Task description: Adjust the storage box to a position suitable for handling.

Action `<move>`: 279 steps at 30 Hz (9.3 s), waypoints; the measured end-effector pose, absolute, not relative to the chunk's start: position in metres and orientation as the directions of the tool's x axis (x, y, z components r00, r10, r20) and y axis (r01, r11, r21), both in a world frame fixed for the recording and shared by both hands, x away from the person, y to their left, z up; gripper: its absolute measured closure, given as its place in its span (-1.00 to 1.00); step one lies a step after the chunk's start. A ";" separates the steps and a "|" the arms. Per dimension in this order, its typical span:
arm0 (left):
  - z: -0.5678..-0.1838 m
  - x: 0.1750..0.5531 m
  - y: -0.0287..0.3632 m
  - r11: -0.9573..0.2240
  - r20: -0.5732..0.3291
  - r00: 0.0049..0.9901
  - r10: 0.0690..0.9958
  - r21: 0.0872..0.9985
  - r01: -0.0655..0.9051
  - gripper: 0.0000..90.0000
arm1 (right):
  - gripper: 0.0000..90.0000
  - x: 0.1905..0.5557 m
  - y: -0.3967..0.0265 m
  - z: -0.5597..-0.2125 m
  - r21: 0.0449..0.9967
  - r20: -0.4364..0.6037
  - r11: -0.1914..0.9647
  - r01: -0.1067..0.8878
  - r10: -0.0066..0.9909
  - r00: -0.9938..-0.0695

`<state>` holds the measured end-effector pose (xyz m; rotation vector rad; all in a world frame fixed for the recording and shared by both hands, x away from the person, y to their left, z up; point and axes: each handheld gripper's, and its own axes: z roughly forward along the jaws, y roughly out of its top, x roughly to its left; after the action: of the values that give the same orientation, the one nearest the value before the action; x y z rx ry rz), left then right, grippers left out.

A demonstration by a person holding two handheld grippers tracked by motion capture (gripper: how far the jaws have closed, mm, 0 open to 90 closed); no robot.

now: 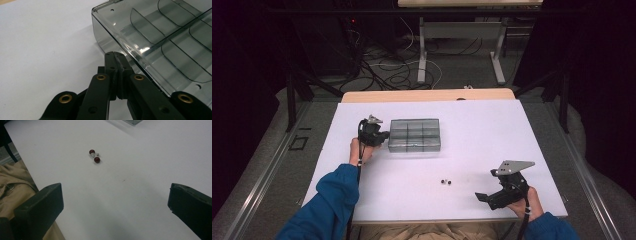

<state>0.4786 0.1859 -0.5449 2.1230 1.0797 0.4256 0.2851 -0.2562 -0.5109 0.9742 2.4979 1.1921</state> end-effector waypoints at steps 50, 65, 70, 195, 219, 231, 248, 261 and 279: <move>-0.548 0.478 0.147 -0.406 -0.058 0.648 0.760 0.737 0.541 1.00 | -1.00 0.285 -0.256 -0.511 0.744 0.090 0.461 0.484 0.648 -0.756; -0.549 0.477 0.143 -0.408 -0.064 0.658 0.751 0.738 0.537 1.00 | -1.00 0.285 -0.256 -0.511 0.741 0.095 0.461 0.488 0.648 -0.755; -0.549 0.477 0.143 -0.409 -0.064 0.660 0.748 0.740 0.534 1.00 | -1.00 0.285 -0.255 -0.511 0.745 0.100 0.454 0.489 0.649 -0.754; -0.522 0.332 0.194 -0.518 0.015 0.714 0.700 0.700 0.492 -0.98 | 1.00 0.563 -0.074 -0.513 0.658 0.017 0.404 0.635 0.835 -0.550; -0.521 0.333 0.196 -0.503 0.015 0.708 0.706 0.715 0.486 -0.99 | 1.00 0.555 -0.065 -0.516 0.599 -0.010 0.485 0.637 0.800 -0.600; -0.520 0.333 0.196 -0.511 0.023 0.713 0.701 0.713 0.479 -0.99 | 1.00 0.532 -0.065 -0.515 0.578 0.005 0.505 0.642 0.784 -0.621; -0.520 0.332 0.196 -0.511 0.026 0.711 0.703 0.714 0.479 -0.99 | 1.00 0.515 -0.068 -0.513 0.546 0.030 0.516 0.660 0.775 -0.631; -0.520 0.332 0.196 -0.512 0.026 0.712 0.702 0.713 0.479 -0.99 | 0.91 0.498 -0.076 -0.500 0.626 0.055 0.467 0.624 0.773 -0.632; -0.520 0.333 0.196 -0.523 0.023 0.715 0.698 0.698 0.488 -0.99 | -0.31 0.415 -0.123 -0.477 0.649 0.107 0.516 0.559 0.666 -0.738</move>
<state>0.3325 0.1959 -0.5198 2.2311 0.8962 0.3953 0.4152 -0.1229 -0.4770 1.0573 2.5967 1.0256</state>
